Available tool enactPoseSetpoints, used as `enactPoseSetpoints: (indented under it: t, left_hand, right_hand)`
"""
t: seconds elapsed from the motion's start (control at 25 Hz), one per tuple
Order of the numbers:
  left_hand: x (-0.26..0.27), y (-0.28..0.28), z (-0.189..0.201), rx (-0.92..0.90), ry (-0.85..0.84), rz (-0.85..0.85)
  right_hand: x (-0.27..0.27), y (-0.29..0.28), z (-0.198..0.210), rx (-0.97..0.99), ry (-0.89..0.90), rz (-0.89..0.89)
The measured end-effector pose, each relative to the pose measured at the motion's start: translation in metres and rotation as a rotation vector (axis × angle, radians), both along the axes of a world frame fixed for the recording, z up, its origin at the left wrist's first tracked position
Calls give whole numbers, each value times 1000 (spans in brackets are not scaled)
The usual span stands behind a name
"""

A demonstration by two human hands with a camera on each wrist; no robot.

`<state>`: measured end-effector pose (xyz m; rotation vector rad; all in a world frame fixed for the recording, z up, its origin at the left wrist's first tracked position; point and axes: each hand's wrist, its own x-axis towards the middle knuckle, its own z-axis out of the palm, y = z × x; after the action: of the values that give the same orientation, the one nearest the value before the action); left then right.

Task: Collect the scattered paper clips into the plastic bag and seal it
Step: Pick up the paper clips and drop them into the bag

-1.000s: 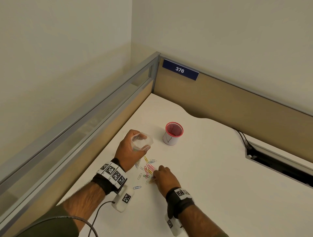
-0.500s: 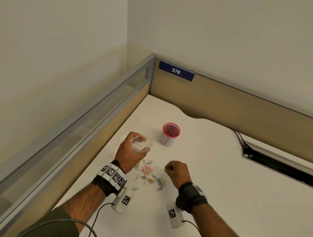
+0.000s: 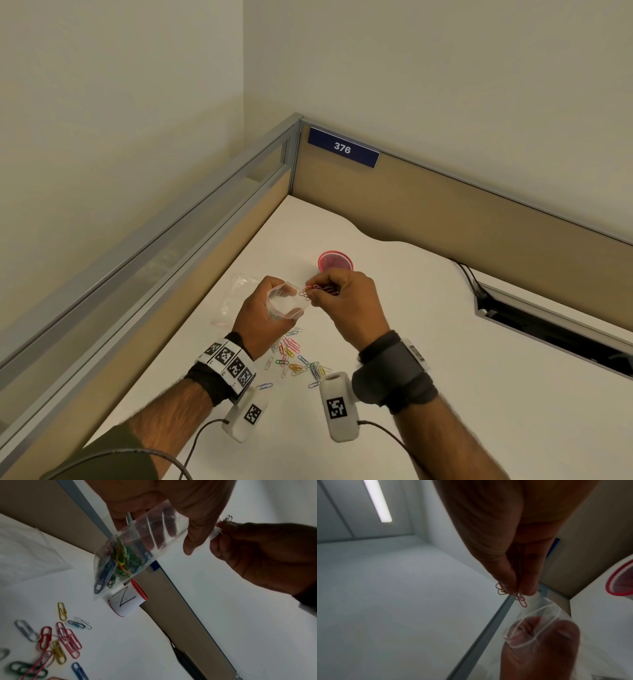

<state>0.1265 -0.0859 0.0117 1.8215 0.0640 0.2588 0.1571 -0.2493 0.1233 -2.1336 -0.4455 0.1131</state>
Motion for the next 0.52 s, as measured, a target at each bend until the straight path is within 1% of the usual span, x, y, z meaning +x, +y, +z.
enactPoseSetpoints:
  t: [0.12, 0.2, 0.28, 0.36, 0.44, 0.48, 0.52]
  left_hand:
    - [-1, -2, 2, -3, 13, -10]
    - [-2, -2, 3, -19, 13, -9]
    - [-4, -1, 3, -16, 3, -4]
    - [-7, 1, 2, -13, 8, 9]
    - [-9, 5, 1, -19, 5, 30]
    - [-9, 7, 1, -22, 2, 39]
    - [-10, 9, 1, -26, 2, 47]
  right_hand:
    - [-5, 16, 1, -136, -48, 80]
    - [-5, 20, 0, -162, -68, 74]
    - [-5, 19, 1, -134, -75, 44]
    - [-2, 13, 1, -65, -82, 3]
    - [5, 1, -12, -33, -70, -51]
    - [9, -7, -25, -63, -49, -73]
    - [13, -15, -43, -154, -19, -80]
